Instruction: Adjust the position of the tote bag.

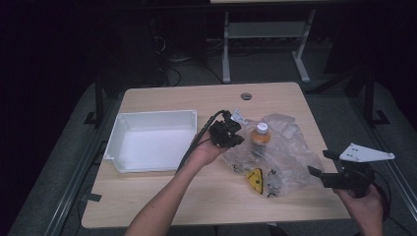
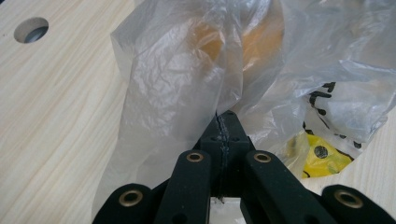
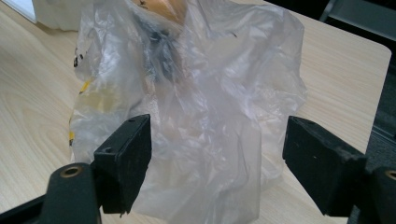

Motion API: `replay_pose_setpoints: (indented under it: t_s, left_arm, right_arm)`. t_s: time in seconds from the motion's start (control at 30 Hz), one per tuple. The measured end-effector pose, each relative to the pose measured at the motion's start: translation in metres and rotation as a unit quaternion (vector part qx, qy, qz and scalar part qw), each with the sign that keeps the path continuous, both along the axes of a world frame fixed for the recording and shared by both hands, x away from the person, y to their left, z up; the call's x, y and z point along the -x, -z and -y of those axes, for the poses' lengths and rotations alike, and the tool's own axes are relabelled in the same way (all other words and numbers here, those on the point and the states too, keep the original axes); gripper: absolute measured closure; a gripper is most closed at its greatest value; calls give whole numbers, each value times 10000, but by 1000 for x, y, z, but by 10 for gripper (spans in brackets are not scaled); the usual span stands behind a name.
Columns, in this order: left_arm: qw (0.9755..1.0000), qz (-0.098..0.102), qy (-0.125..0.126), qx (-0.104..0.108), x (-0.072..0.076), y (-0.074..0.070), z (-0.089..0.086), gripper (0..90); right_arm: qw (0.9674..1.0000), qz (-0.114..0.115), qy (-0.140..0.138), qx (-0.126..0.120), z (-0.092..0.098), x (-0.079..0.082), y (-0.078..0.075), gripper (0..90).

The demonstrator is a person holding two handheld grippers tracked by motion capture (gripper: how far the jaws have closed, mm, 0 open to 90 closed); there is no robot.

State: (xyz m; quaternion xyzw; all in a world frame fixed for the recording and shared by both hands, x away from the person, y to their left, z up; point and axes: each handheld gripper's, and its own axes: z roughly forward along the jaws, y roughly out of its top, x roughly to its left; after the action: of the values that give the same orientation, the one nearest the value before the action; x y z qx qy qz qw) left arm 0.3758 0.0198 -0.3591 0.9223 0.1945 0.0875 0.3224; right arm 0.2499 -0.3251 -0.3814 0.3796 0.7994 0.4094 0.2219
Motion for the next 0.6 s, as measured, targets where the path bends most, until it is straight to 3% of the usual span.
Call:
replay_pose_setpoints:
  t_s: [0.3,0.6]
  left_arm:
    - [9997,-131,-76,-171,2,17,-9,900]
    - [9994,-252,-142,-214,3,32,-13,899]
  right_arm:
    - [10000,-40,-26,-12,0,0,2,231]
    - [9999,-133,-90,27,-4,-2,6,233]
